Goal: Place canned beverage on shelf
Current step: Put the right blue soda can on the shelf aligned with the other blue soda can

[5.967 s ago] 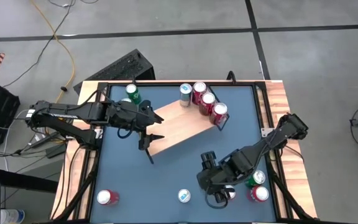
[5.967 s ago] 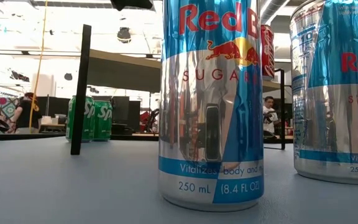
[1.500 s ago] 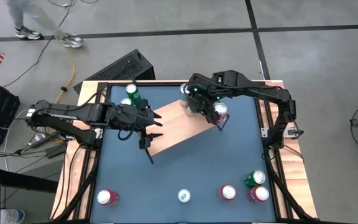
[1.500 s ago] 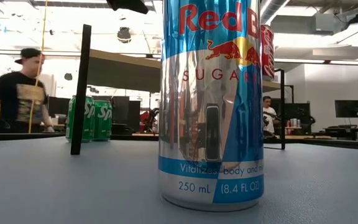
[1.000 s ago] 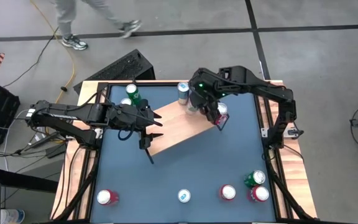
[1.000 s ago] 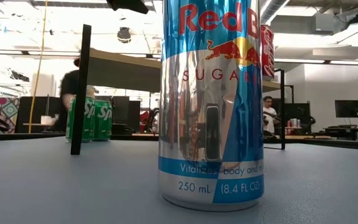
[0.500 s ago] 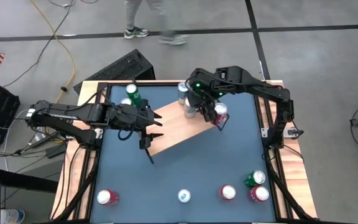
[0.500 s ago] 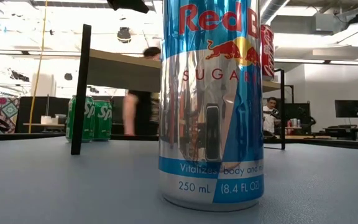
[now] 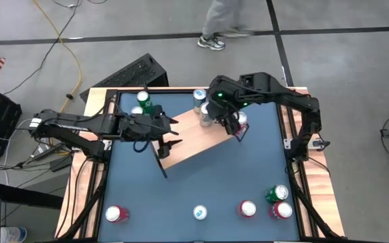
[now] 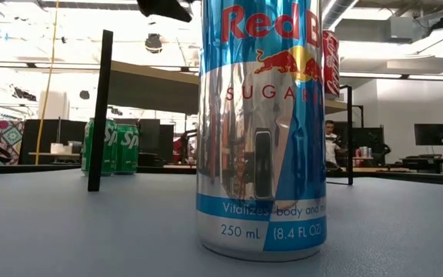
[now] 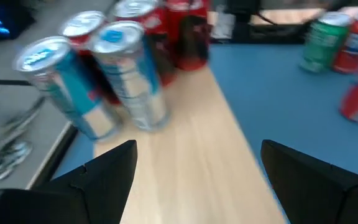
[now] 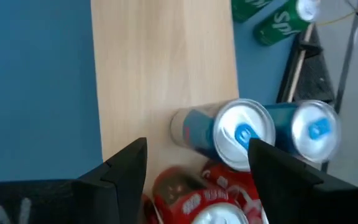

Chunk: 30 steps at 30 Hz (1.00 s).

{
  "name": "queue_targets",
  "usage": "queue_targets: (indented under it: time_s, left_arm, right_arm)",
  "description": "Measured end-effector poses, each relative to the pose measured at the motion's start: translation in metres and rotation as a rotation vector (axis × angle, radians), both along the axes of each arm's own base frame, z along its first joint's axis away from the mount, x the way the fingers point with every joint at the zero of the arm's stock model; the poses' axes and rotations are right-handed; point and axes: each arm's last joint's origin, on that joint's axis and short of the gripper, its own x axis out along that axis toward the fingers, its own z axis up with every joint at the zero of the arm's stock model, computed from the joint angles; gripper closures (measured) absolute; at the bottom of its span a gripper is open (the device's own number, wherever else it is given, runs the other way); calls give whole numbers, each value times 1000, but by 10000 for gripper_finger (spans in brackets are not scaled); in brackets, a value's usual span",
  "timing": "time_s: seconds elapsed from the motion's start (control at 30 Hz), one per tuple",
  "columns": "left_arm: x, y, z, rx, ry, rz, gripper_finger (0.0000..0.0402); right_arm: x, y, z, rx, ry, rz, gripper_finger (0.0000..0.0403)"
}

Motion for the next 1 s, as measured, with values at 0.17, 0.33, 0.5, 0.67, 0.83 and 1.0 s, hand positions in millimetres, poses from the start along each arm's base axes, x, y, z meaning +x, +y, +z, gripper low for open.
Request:
queue_targets:
  time_s: [0.17, 0.33, 0.5, 0.67, 0.83, 1.0]
  left_arm:
    - [15, 25, -12, -46, -112, 16, 72]
    - [29, 47, -19, -15, -222, 116, 72]
    - [43, 53, -29, 27, -239, 178, 81]
    - [57, 54, -46, 53, -194, 187, 131]
    - [66, 56, -59, 61, -161, 226, 204]
    - [66, 56, -58, 58, -174, 229, 266]
  right_arm:
    - [-18, 13, 25, 12, -39, -40, 140]
    - [-42, 27, 39, 10, -73, -78, 140]
    - [-60, 38, 50, 19, -119, -117, 142]
    - [-73, 47, 59, 43, -161, -124, 144]
    - [-77, 57, 61, 56, -177, -99, 144]
    - [-78, 63, 61, 62, -175, -78, 144]
